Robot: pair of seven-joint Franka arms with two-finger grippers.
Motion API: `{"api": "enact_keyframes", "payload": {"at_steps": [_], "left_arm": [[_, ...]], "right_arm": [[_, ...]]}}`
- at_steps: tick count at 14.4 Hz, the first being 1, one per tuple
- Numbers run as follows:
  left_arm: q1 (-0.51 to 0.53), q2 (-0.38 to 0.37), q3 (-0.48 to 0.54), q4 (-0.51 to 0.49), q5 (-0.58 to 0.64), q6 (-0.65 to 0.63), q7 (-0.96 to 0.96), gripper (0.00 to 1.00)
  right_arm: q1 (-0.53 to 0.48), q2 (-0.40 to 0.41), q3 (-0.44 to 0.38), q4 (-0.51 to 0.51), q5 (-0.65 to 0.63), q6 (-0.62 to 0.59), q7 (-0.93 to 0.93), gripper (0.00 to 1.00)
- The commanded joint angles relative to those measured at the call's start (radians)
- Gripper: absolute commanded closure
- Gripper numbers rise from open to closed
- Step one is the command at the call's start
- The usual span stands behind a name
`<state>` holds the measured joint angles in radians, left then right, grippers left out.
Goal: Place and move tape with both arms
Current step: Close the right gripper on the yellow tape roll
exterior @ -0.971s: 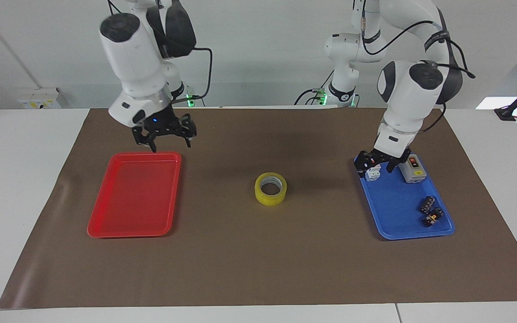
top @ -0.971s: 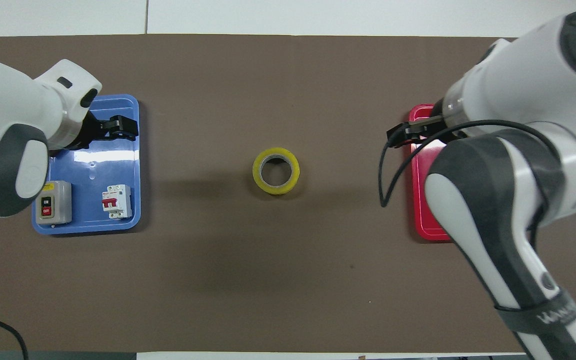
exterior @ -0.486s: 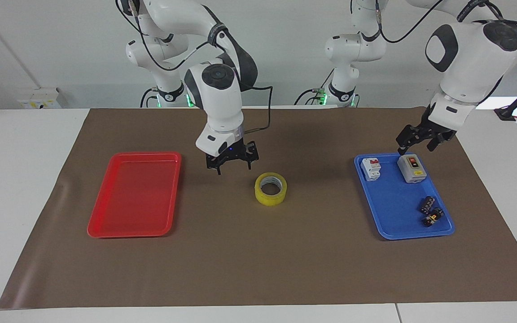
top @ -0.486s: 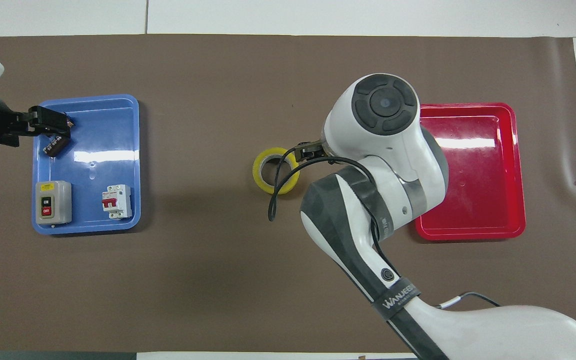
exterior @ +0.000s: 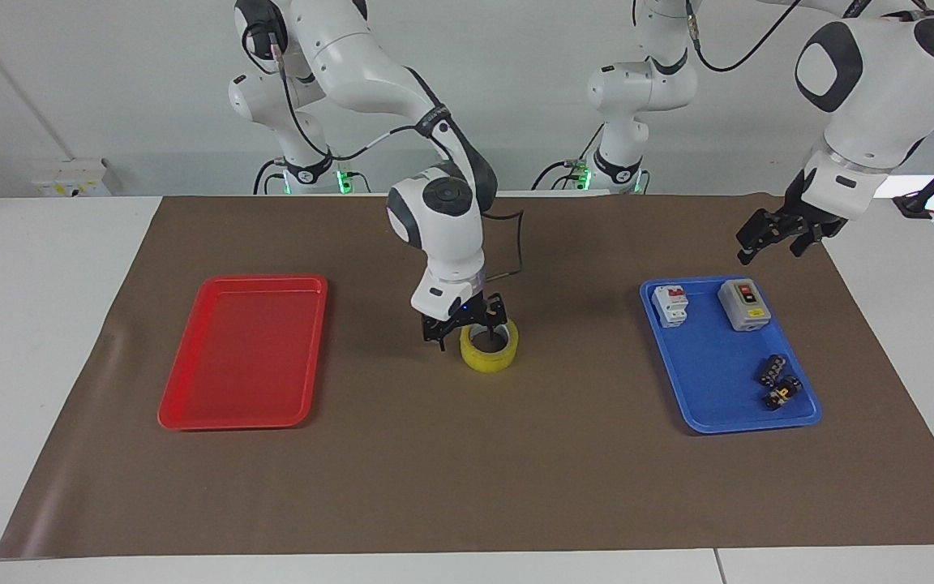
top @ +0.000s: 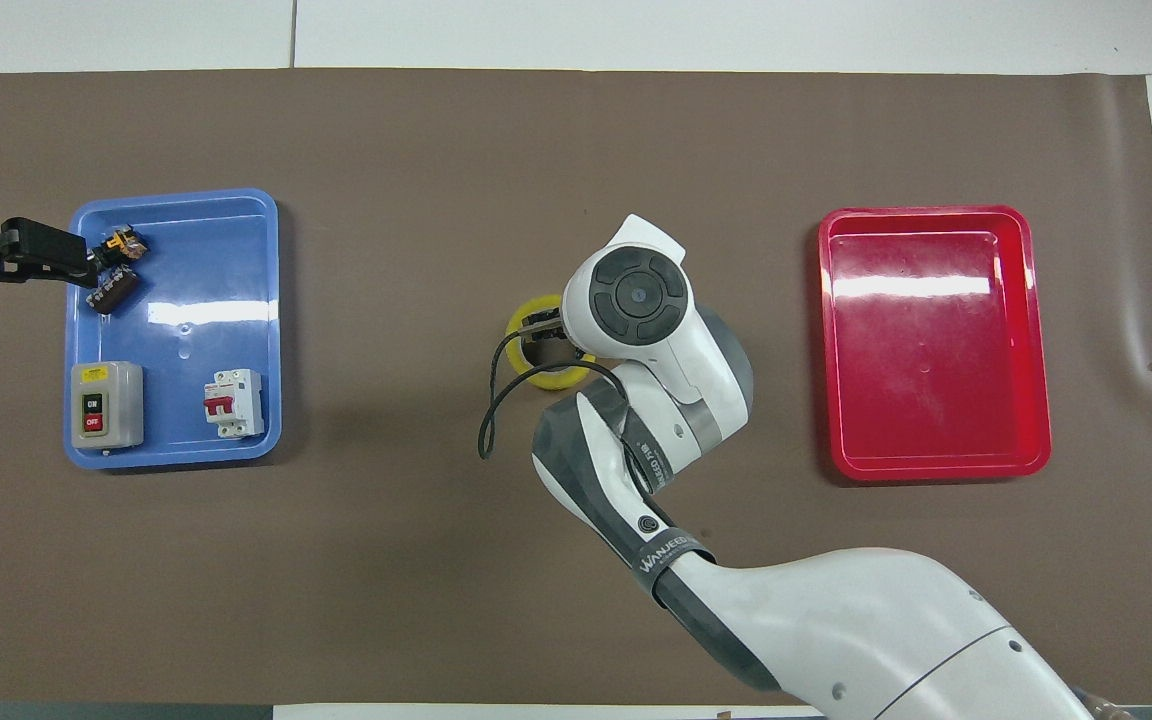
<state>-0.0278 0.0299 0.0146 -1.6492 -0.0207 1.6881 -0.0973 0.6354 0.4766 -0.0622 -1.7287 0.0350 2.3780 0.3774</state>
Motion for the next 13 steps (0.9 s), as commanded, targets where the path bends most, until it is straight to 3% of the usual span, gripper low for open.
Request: {"api": "enact_keyframes", "payload": {"at_steps": [1,10,11,12,13], "left_arm": [[0.011,-0.024,0.002,-0.017,-0.028,-0.008,0.011,0.0],[0.008,-0.024,0.002,-0.017,-0.028,-0.015,0.008,0.0],[0.008,-0.024,0.002,-0.017,-0.028,-0.015,0.008,0.0],[0.009,-0.025,0.002,-0.017,-0.028,-0.022,0.011,0.0],[0.011,-0.037,0.002,-0.017,-0.028,-0.034,0.016,0.0]], "right_arm": [[0.019,-0.026,-0.004,-0.083,0.011,0.064,0.001,0.0],[0.013,-0.03,-0.004,-0.189,0.008,0.245,-0.069,0.0],[0.015,-0.03,-0.004,-0.19,0.008,0.247,-0.072,0.05],[0.013,-0.03,-0.004,-0.189,0.005,0.245,-0.074,0.22],[0.012,-0.03,-0.005,-0.183,-0.001,0.236,-0.074,0.54]]}}
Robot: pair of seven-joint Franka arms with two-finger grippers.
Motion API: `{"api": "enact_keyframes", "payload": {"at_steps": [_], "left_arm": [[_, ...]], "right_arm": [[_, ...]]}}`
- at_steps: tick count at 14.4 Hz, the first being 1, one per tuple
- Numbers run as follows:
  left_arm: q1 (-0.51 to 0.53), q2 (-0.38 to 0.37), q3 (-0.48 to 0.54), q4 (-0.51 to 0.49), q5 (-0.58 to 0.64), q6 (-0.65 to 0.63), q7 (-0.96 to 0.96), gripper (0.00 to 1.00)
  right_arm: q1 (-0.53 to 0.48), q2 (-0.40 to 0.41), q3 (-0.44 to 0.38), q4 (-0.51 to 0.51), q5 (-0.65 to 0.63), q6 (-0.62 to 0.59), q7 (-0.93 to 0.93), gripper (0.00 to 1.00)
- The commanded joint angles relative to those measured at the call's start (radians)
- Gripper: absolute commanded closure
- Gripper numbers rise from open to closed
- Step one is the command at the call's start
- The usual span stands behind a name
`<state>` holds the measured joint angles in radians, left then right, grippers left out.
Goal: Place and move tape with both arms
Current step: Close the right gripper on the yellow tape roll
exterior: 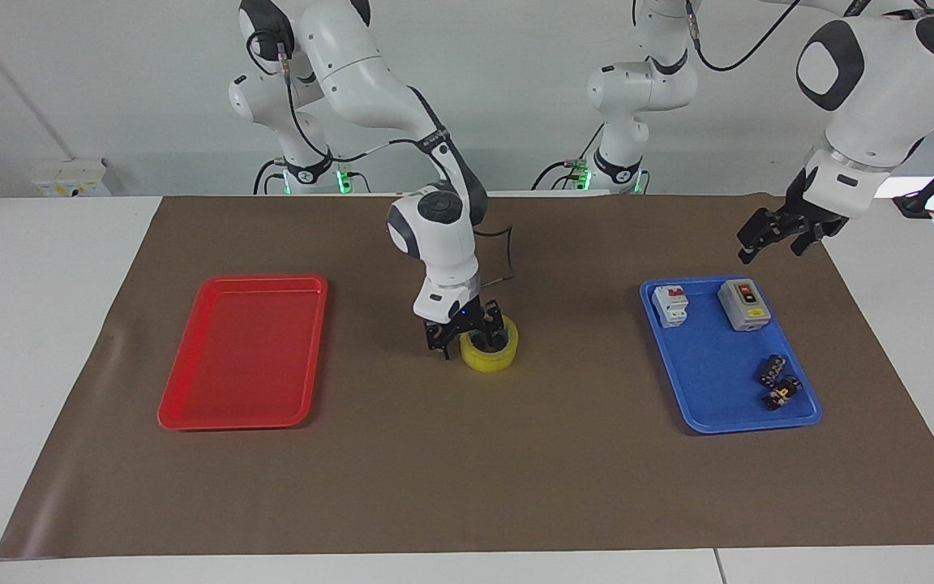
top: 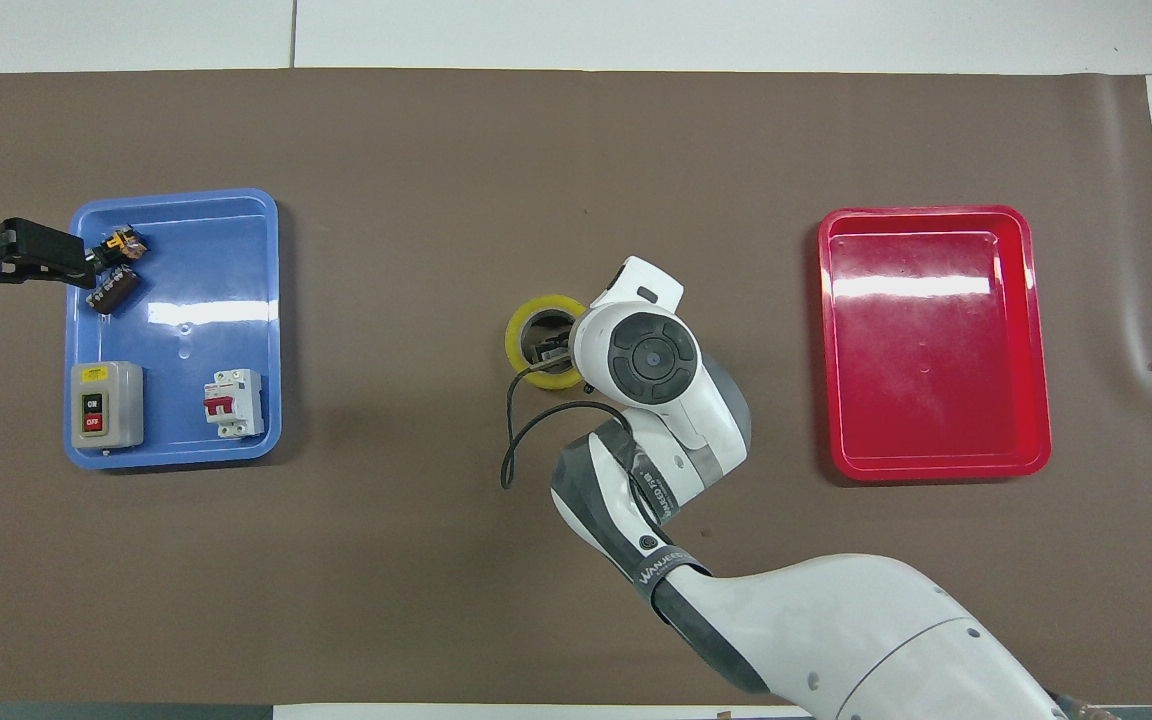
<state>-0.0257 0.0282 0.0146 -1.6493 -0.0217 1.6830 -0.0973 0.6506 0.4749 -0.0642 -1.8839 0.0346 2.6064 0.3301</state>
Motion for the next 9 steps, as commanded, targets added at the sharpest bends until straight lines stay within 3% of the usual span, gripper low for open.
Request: {"api": "enact_keyframes", "payload": {"at_steps": [1,2,6,9], "left_arm": [[0.018,-0.042,0.002,-0.015,-0.026,-0.032,0.022,0.0],[0.02,-0.042,0.002,-0.011,-0.024,-0.032,0.024,0.0],[0.02,-0.04,0.002,0.002,-0.023,-0.042,0.057,0.0],[0.02,-0.04,0.002,0.011,-0.024,-0.055,0.073,0.0]], "right_arm": [[-0.005,-0.028,-0.002,-0.023,-0.001,-0.002,-0.028,0.87],[-0.005,-0.028,-0.003,-0.018,-0.001,-0.011,-0.028,1.0],[-0.002,-0.03,-0.006,0.023,-0.004,-0.08,-0.023,1.0],[-0.025,-0.021,-0.013,0.159,-0.024,-0.266,-0.025,1.0]]}}
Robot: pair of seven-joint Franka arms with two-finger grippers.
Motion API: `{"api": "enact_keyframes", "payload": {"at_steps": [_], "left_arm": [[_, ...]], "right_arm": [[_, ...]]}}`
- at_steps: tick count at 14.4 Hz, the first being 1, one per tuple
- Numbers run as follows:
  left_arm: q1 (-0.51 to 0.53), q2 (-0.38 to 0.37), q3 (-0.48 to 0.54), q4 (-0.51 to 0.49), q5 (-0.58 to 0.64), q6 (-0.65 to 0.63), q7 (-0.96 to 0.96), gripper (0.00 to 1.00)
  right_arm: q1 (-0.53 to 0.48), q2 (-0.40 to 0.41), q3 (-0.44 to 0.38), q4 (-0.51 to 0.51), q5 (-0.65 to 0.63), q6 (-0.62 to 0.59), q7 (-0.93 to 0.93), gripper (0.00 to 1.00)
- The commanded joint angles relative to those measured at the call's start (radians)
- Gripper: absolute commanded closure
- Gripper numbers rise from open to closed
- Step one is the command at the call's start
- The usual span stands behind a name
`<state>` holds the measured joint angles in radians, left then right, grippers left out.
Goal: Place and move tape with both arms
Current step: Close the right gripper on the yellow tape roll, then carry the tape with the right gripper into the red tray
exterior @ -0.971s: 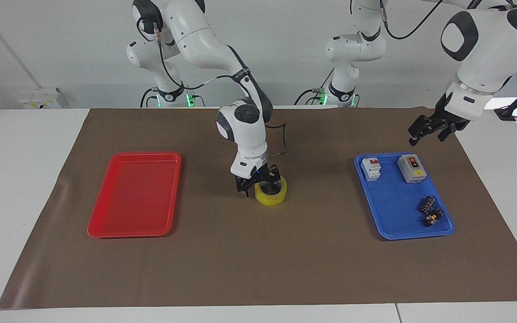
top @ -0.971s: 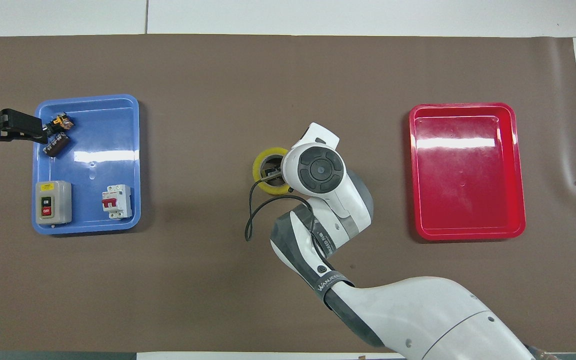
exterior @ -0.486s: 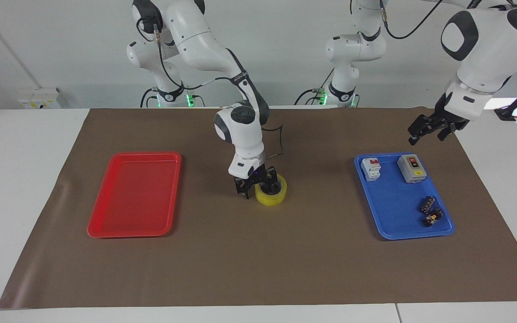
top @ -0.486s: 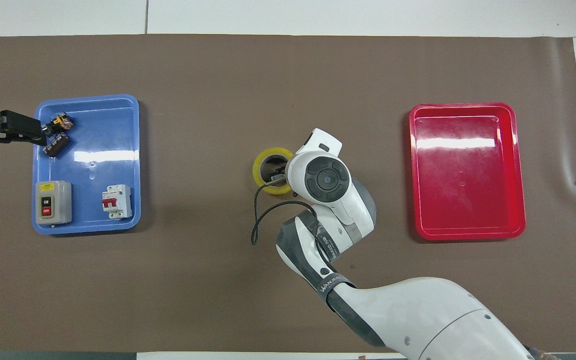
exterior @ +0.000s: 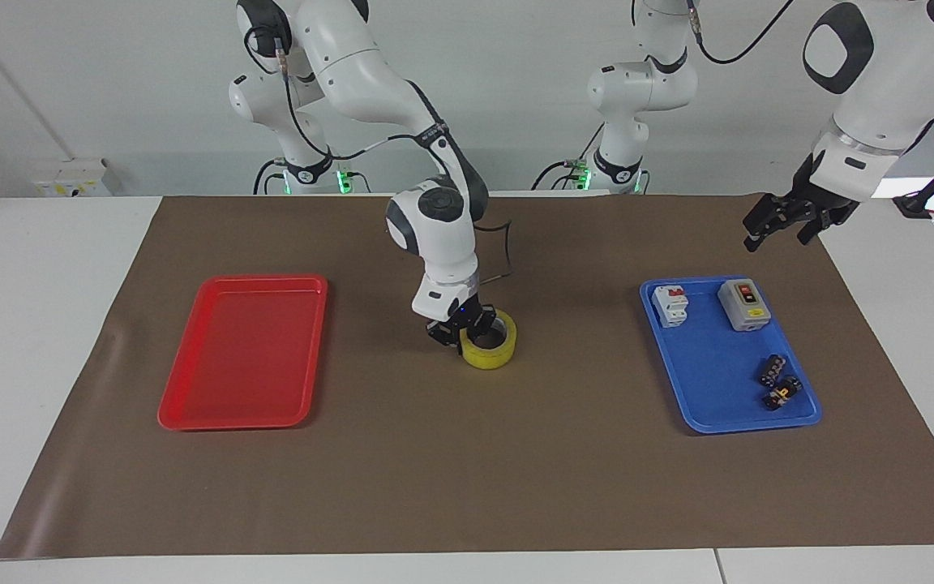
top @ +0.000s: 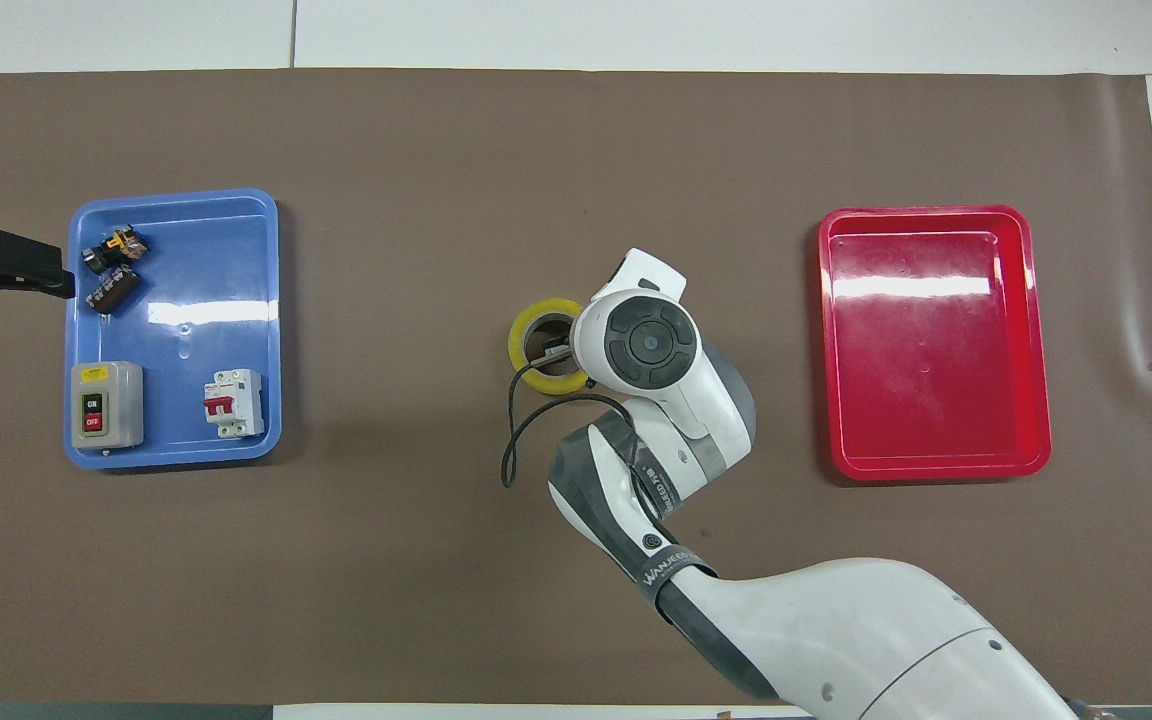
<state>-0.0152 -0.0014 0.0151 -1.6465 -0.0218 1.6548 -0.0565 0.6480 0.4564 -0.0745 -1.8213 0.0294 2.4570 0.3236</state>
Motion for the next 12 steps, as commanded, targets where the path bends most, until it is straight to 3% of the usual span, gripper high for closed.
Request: {"api": "enact_keyframes", "payload": {"at_steps": [1,4,7,12], "left_arm": [[0.008,-0.011,0.002,0.007,-0.023,-0.03,0.046,0.0],[0.009,-0.012,0.002,0.007,-0.02,-0.032,0.06,0.0],[0.009,-0.012,0.002,0.007,-0.02,-0.041,0.087,0.0],[0.008,-0.012,0.002,-0.001,-0.02,-0.026,0.084,0.0]], "right_arm": [[-0.063,-0.004,-0.001,0.176,-0.075,-0.227,-0.02,1.0],[-0.171,-0.059,0.004,0.224,-0.101,-0.351,-0.043,1.0],[-0.308,-0.14,0.005,0.212,-0.094,-0.473,-0.284,1.0],[-0.536,-0.226,0.004,0.056,-0.094,-0.474,-0.634,1.0]]}}
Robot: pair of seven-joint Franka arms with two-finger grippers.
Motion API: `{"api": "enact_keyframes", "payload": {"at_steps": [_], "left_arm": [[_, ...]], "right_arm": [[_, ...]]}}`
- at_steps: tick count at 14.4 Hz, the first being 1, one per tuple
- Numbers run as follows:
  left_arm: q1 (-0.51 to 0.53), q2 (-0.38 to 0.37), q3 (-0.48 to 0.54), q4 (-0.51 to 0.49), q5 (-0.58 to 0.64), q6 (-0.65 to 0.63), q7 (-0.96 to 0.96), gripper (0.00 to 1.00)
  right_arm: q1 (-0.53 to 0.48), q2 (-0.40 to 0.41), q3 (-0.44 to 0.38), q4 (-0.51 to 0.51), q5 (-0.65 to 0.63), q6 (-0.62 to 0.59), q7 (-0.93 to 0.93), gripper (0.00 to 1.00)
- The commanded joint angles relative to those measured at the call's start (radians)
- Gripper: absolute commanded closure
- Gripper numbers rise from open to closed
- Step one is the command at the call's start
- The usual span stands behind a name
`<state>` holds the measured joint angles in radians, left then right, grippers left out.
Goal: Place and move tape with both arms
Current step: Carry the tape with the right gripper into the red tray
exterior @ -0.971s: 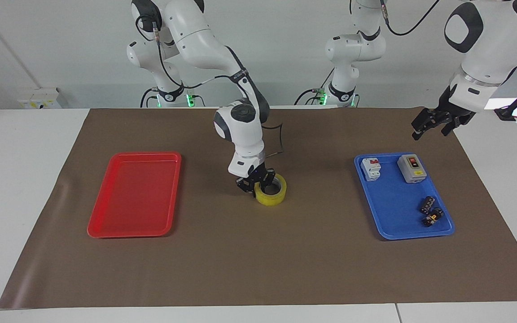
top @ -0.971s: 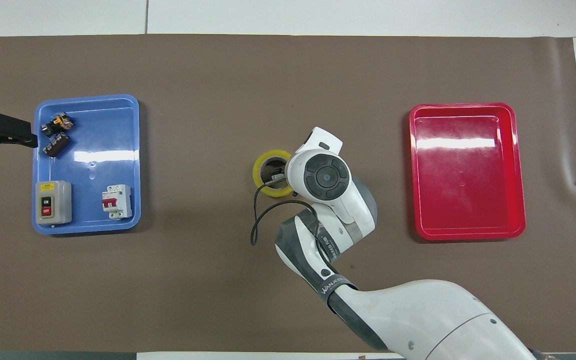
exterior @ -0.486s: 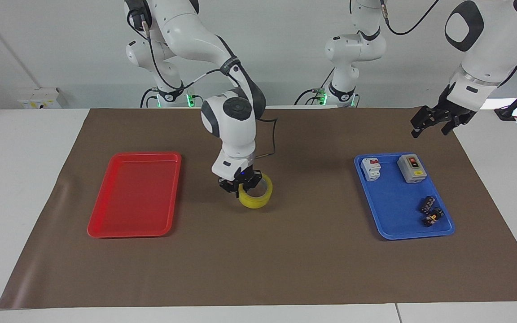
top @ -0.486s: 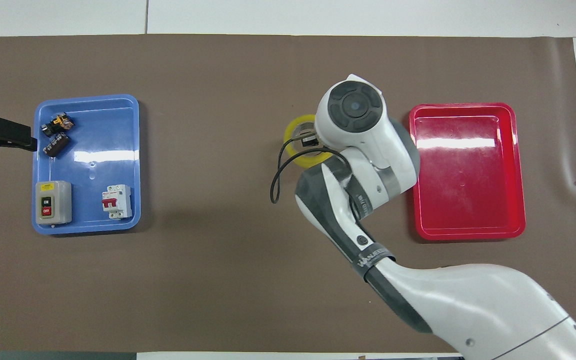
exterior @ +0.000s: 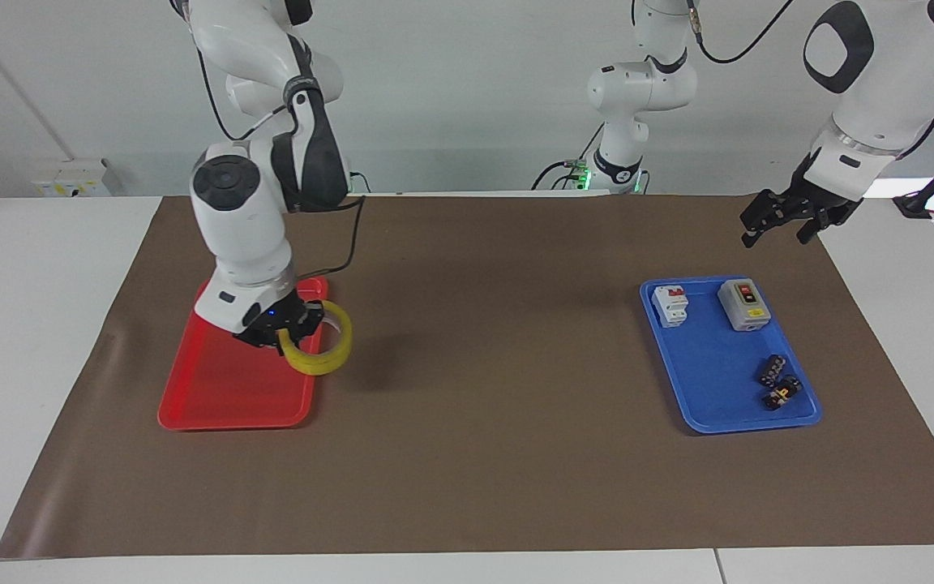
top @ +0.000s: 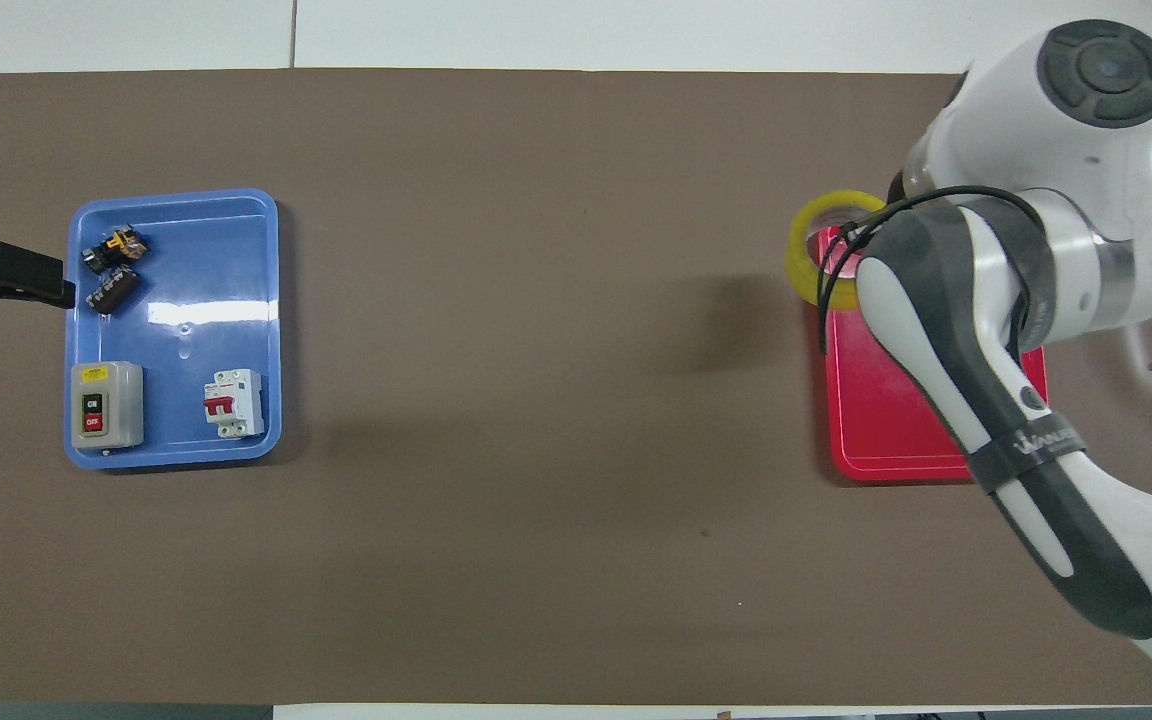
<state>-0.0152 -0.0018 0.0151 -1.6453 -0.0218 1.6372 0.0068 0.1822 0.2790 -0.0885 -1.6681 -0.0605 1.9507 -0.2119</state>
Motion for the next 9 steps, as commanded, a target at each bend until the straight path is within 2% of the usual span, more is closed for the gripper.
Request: {"api": "enact_keyframes", "payload": {"at_steps": [1,3,6,9], "left_arm": [[0.008,-0.012,0.0,-0.002,-0.02,-0.008,0.021,0.0],[0.008,-0.012,0.002,-0.002,-0.02,-0.008,0.019,0.0],[0.008,-0.012,0.002,-0.002,-0.02,-0.008,0.021,0.0],[0.008,-0.012,0.002,-0.002,-0.02,-0.008,0.019,0.0]], "right_arm": [[-0.107,-0.063,0.019,-0.142,-0.002,0.056,-0.134,1.0],[-0.176,-0.095,0.019,-0.246,0.017,0.134,-0.208,1.0],[-0.225,-0.145,0.019,-0.421,0.062,0.276,-0.247,1.0],[-0.221,-0.153,0.019,-0.455,0.079,0.307,-0.238,1.0]]}}
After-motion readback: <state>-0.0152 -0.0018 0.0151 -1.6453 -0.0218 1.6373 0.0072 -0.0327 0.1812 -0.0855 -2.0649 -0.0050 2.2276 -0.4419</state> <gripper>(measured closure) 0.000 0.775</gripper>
